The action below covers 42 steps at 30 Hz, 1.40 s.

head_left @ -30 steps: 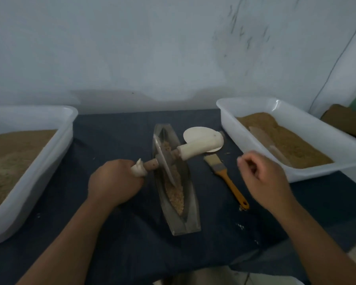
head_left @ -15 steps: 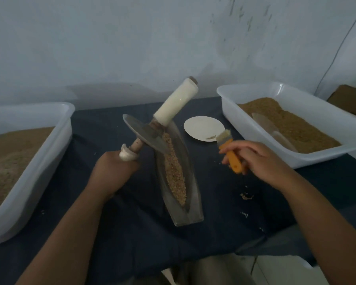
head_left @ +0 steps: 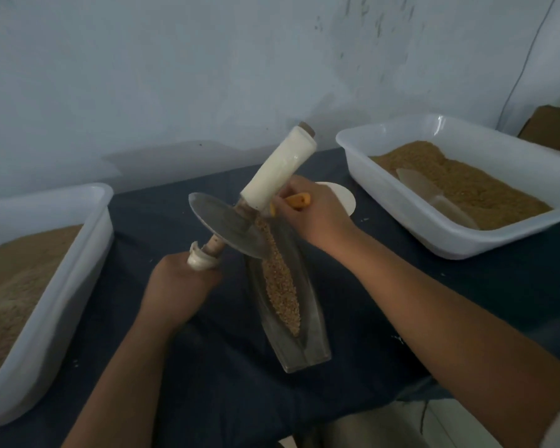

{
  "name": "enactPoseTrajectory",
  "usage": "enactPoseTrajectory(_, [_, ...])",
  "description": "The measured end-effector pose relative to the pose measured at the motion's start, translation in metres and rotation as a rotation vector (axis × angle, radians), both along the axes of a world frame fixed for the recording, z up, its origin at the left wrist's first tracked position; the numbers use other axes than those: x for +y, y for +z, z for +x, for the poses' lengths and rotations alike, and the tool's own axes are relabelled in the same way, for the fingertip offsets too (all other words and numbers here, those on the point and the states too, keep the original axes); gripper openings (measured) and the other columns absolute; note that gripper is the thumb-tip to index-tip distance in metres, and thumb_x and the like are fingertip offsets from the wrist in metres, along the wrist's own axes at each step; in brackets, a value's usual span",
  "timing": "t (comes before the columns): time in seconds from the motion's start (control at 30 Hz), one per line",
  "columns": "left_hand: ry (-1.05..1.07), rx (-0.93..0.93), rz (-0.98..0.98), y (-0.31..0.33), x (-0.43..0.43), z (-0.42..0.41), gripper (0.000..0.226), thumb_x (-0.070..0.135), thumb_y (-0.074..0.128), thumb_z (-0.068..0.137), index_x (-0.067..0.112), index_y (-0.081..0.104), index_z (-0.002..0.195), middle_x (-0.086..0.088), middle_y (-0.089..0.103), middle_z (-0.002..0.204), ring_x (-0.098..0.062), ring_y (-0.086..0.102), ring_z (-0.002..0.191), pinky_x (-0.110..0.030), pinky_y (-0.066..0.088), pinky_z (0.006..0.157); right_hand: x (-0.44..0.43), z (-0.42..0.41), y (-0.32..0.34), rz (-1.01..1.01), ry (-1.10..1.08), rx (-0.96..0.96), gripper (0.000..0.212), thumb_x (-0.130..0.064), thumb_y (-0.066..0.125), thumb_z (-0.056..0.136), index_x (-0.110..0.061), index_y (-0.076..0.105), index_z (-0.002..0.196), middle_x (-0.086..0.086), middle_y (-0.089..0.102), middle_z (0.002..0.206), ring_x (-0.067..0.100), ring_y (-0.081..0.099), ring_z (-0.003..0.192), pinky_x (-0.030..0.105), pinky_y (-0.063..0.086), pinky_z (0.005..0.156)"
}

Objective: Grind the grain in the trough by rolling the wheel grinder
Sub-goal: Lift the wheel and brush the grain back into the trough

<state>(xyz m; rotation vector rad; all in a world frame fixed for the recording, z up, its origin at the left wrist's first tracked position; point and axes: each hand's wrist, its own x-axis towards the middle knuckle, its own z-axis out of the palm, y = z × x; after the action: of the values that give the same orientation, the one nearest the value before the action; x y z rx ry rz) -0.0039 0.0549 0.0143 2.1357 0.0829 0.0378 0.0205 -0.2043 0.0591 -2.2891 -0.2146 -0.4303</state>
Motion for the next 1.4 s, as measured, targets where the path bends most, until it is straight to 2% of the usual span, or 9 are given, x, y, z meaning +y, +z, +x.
enactPoseTrajectory(0.13, [0.012, -0.022, 0.012, 0.001, 0.005, 0.002, 0.017, 0.019, 0.078, 0.076, 0.020, 0.062, 0.072, 0.007, 0.054, 0.050, -0.003, 0.046, 0.042, -0.033, 0.037, 0.053, -0.004, 0.003, -0.006, -0.209, 0.058, 0.127, 0.023, -0.042, 0.058, 0.104, -0.027, 0.055, 0.087, -0.006, 0.063, 0.079, 0.007, 0.059, 0.074, 0.027, 0.039, 0.065])
enactPoseTrajectory(0.23, [0.015, -0.014, -0.033, 0.003, 0.007, 0.001, 0.018, 0.022, 0.076, 0.073, 0.023, 0.061, 0.063, 0.006, 0.054, 0.051, -0.004, 0.046, 0.044, -0.034, 0.038, 0.053, -0.008, -0.003, 0.002, -0.123, 0.017, -0.022, 0.024, -0.049, 0.060, 0.101, -0.034, 0.055, 0.082, -0.009, 0.063, 0.072, 0.000, 0.062, 0.073, 0.014, 0.039, 0.055])
enactPoseTrajectory(0.33, [0.044, -0.025, -0.048, 0.005, 0.007, 0.001, 0.018, 0.023, 0.076, 0.074, 0.027, 0.064, 0.060, 0.004, 0.056, 0.051, -0.005, 0.047, 0.044, -0.035, 0.039, 0.053, 0.000, 0.002, 0.009, -0.066, 0.003, -0.093, 0.025, -0.047, 0.062, 0.103, -0.029, 0.058, 0.086, -0.007, 0.064, 0.074, 0.006, 0.062, 0.070, 0.020, 0.045, 0.056])
enactPoseTrajectory(0.5, [0.066, -0.038, -0.024, 0.004, 0.009, 0.003, 0.015, 0.022, 0.076, 0.076, 0.018, 0.062, 0.073, 0.003, 0.057, 0.052, -0.006, 0.047, 0.045, -0.037, 0.040, 0.056, -0.002, -0.003, 0.003, -0.285, 0.142, 0.140, 0.022, -0.039, 0.061, 0.103, -0.027, 0.056, 0.086, -0.005, 0.063, 0.078, 0.004, 0.059, 0.074, 0.025, 0.036, 0.062])
enactPoseTrajectory(0.67, [0.066, -0.044, -0.017, 0.005, 0.009, 0.003, 0.018, 0.033, 0.074, 0.067, 0.020, 0.064, 0.075, 0.007, 0.055, 0.052, -0.003, 0.045, 0.045, -0.035, 0.038, 0.056, -0.002, -0.009, 0.015, -0.134, 0.060, -0.098, 0.021, -0.037, 0.065, 0.100, -0.031, 0.057, 0.082, -0.008, 0.061, 0.068, -0.001, 0.061, 0.074, 0.006, 0.040, 0.057])
enactPoseTrajectory(0.87, [0.081, -0.039, 0.023, 0.002, 0.011, 0.003, 0.018, 0.038, 0.070, 0.061, 0.025, 0.065, 0.073, 0.008, 0.056, 0.051, -0.003, 0.047, 0.043, -0.033, 0.038, 0.054, 0.004, -0.013, 0.013, -0.354, 0.201, 0.150, 0.024, -0.036, 0.060, 0.104, -0.032, 0.051, 0.082, -0.006, 0.062, 0.079, 0.005, 0.058, 0.072, 0.027, 0.037, 0.063])
enactPoseTrajectory(1.1, [0.082, -0.038, 0.032, 0.002, 0.009, 0.003, 0.015, 0.042, 0.069, 0.058, 0.031, 0.066, 0.067, 0.011, 0.058, 0.050, -0.002, 0.050, 0.043, -0.032, 0.040, 0.054, -0.020, -0.045, 0.053, -0.002, 0.016, -0.152, 0.043, -0.052, 0.057, 0.103, -0.022, 0.064, 0.074, 0.000, 0.067, 0.061, 0.009, 0.062, 0.051, 0.019, 0.046, 0.051])
enactPoseTrajectory(1.2, [0.076, -0.045, 0.042, 0.003, 0.006, 0.002, 0.014, 0.041, 0.069, 0.060, 0.030, 0.065, 0.066, 0.008, 0.058, 0.051, -0.007, 0.050, 0.045, -0.033, 0.041, 0.054, -0.020, -0.052, 0.060, 0.202, 0.104, 0.027, 0.048, -0.051, 0.055, 0.104, -0.017, 0.066, 0.072, 0.006, 0.062, 0.053, 0.012, 0.052, 0.040, 0.019, 0.041, 0.042])
enactPoseTrajectory(1.4, [0.069, -0.062, 0.093, 0.002, 0.004, 0.003, 0.014, 0.041, 0.069, 0.062, 0.033, 0.067, 0.074, 0.008, 0.061, 0.053, -0.006, 0.052, 0.044, -0.031, 0.040, 0.052, -0.011, -0.046, 0.030, -0.021, 0.275, 0.411, 0.039, -0.038, 0.056, 0.103, -0.015, 0.064, 0.073, 0.004, 0.060, 0.053, 0.013, 0.050, 0.044, 0.020, 0.041, 0.044])
